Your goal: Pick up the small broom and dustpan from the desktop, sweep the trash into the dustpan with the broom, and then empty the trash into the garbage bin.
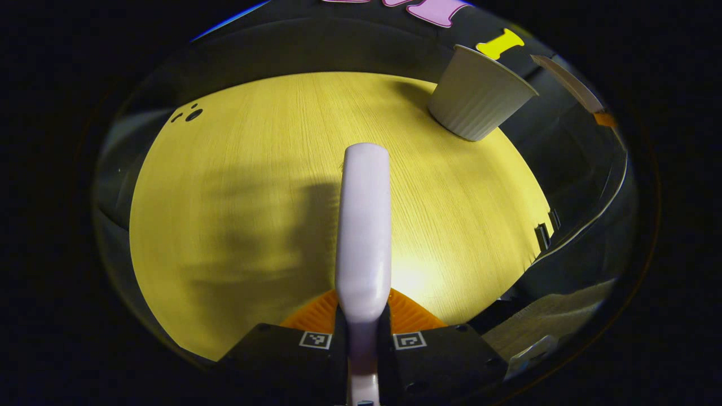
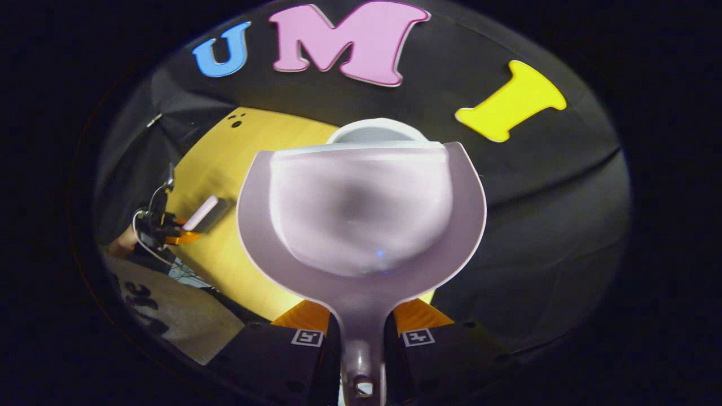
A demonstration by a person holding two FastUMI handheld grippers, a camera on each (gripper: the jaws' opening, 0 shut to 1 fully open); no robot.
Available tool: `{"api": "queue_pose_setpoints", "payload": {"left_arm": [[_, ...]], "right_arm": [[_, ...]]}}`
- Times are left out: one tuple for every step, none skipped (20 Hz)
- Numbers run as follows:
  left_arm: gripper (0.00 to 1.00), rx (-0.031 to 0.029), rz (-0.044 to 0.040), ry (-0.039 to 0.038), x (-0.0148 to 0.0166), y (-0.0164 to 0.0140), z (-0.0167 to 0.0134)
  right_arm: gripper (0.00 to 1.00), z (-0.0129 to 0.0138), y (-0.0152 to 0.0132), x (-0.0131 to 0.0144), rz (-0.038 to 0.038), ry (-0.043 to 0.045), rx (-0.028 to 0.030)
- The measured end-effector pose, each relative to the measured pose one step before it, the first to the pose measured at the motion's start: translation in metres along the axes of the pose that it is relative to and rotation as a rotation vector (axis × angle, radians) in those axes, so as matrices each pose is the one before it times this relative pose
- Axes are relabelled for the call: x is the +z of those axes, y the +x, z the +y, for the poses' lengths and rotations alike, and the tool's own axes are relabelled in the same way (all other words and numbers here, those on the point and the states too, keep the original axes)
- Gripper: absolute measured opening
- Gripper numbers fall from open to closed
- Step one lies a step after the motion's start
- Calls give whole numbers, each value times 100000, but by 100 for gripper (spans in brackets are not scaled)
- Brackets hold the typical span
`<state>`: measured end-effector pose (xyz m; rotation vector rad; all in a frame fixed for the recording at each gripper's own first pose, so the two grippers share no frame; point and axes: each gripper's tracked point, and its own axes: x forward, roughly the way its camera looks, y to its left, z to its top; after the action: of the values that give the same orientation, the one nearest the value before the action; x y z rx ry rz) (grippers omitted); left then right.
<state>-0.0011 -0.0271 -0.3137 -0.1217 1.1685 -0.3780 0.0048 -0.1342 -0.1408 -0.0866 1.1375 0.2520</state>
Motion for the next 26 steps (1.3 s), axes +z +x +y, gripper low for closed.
{"api": "queue_pose_setpoints", "payload": {"left_arm": [[25, 919, 123, 486, -53, -53, -21], [25, 1051, 12, 606, 26, 36, 82], [25, 1158, -117, 612, 84, -45, 217], [25, 1016, -92, 368, -13, 117, -43], [25, 856, -21, 167, -18, 74, 103], [24, 891, -240, -121, 56, 122, 1], [24, 608, -273, 58, 12, 132, 5], [26, 1144, 12, 440, -119, 333, 124], [26, 1632, -227, 1183, 82, 327, 238], [26, 1774, -310, 1537, -125, 355, 213], [25, 1450, -319, 1656, 11, -181, 170], [25, 1061, 146, 1098, -42, -13, 169], [25, 930, -189, 1019, 37, -2, 133], [26, 420, 421, 466, -18, 148, 59], [25, 275, 141, 40, -21, -3, 46], [27, 502, 195, -30, -31, -109, 40], [27, 578, 166, -67, 6, 55, 27], [26, 361, 389, -140, -55, -22, -32], [27, 469, 523, -241, -50, -142, 9], [27, 605, 405, -325, 76, -84, -8], [27, 673, 300, -365, 146, -142, -87], [27, 559, 266, -319, 21, -26, -75], [28, 477, 104, -221, 63, -130, 115], [28, 466, 105, -49, -204, 292, 82], [29, 367, -240, 114, 116, 22, 48], [31, 74, 29, 199, 245, -137, 60]], "right_arm": [[34, 1823, 569, -983, 7, 536, 2625], [36, 1659, 677, -1127, 500, 690, 2791], [36, 2031, 984, -1125, 815, 856, 2444], [36, 1694, 1124, -1191, 697, 391, 2046], [36, 1571, 1514, -991, 1104, 206, 1827], [35, 1435, 1749, -1410, 1949, 1641, 1713], [36, 1201, 1635, -1109, 2245, 1445, 1875], [36, 1134, 1811, -1090, 1615, 928, 1168], [36, 898, 1779, -824, 1653, -645, 958], [36, -45, 1140, -689, 1234, -555, -448], [36, 180, 1315, -473, 1977, -1098, -681], [36, 386, 1342, -165, 1341, -786, -669], [39, 325, 1041, 269, 34, -1127, -472], [36, 154, 1269, 539, -74, -550, -694], [36, 79, 1531, 287, -750, 9, -479], [36, 229, 1237, 393, -596, 1086, 208], [36, 262, 1138, 278, -411, 1119, 689], [36, 22, 979, 26, -748, 1072, 390], [36, -107, 712, 53, -37, 626, -346], [33, -203, 610, -76, 194, 139, -832], [34, -279, 502, 48, -8, 269, -1042], [36, -92, 347, 48, 398, 386, -459], [36, -98, 324, 207, -661, 881, -221], [36, 39, 357, -67, -92, 1079, 658], [36, 209, 272, -58, 556, 1346, 744], [36, -8, 176, 34, 261, 860, 380]]}}
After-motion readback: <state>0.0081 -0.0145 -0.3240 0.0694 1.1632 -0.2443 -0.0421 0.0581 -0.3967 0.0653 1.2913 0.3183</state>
